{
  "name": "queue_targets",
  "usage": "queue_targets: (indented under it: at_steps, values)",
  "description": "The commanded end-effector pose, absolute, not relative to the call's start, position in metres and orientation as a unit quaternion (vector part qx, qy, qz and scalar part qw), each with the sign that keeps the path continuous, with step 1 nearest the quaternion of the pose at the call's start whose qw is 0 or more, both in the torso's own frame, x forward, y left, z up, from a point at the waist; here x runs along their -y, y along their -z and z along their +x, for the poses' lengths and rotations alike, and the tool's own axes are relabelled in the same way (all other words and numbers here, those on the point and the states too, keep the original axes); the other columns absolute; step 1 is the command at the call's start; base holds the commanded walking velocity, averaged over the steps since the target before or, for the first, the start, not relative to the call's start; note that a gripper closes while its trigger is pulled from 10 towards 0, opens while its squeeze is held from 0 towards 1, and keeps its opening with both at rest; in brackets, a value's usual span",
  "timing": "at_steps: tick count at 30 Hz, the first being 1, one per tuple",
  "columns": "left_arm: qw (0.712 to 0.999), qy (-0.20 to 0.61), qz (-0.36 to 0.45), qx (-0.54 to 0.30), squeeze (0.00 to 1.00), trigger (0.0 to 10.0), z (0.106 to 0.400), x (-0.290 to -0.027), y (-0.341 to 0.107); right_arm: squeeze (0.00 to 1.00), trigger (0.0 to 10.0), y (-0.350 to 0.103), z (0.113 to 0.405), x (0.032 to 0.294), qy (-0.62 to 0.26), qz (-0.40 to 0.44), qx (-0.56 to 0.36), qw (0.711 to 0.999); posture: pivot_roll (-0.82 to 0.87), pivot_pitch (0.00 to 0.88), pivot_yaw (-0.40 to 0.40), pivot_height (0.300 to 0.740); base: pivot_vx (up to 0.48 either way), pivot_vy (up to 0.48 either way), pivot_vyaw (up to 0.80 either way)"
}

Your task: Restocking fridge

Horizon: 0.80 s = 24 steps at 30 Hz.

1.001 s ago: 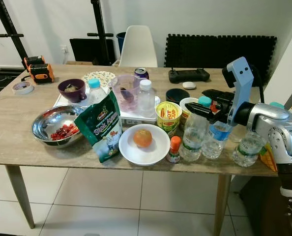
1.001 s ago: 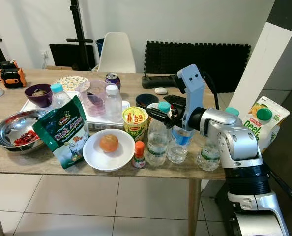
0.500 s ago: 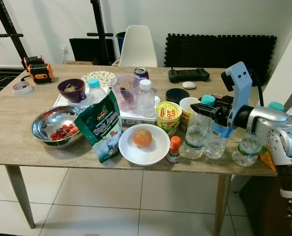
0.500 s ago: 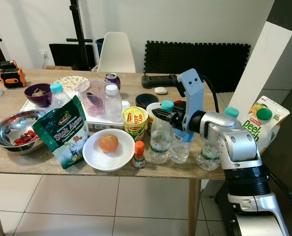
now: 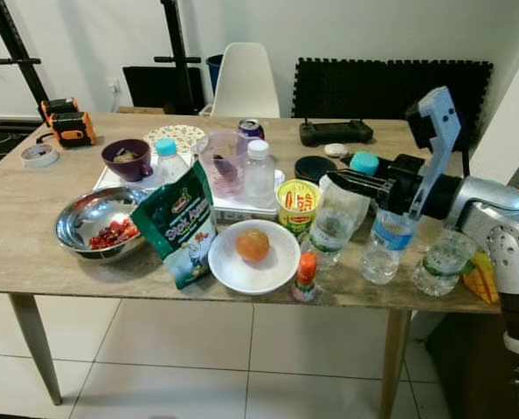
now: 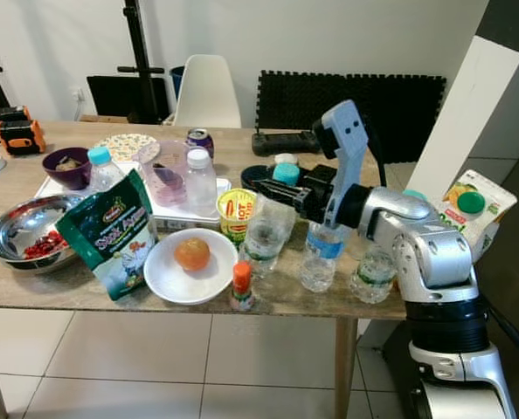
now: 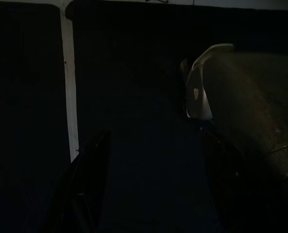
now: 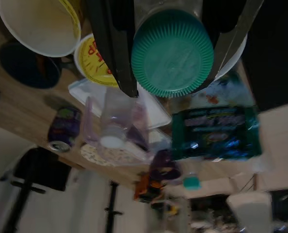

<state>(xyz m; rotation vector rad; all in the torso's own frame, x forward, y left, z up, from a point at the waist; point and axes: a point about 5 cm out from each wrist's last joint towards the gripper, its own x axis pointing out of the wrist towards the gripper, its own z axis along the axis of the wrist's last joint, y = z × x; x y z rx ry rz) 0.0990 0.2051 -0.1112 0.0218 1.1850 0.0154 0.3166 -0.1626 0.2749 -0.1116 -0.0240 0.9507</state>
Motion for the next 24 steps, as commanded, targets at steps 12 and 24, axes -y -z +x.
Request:
queue_targets:
  at_steps: [12, 24]
  values:
    - [0.821, 0.002, -0.003, -0.571, 0.0, 10.0, 0.093, -0.199, 0.114, 0.0, 10.0, -0.284, 0.293, 0.168, -0.511, -0.118, 0.036, 0.851, -0.06, 0.0, -0.024, 0.74, 0.0, 0.0, 0.0]
    - [0.82, 0.005, -0.004, -0.572, 0.0, 10.0, 0.094, -0.198, 0.114, 0.0, 10.0, -0.279, 0.261, 0.166, -0.613, -0.139, 0.059, 0.775, -0.06, 0.0, -0.023, 0.74, 0.0, 0.0, 0.0]
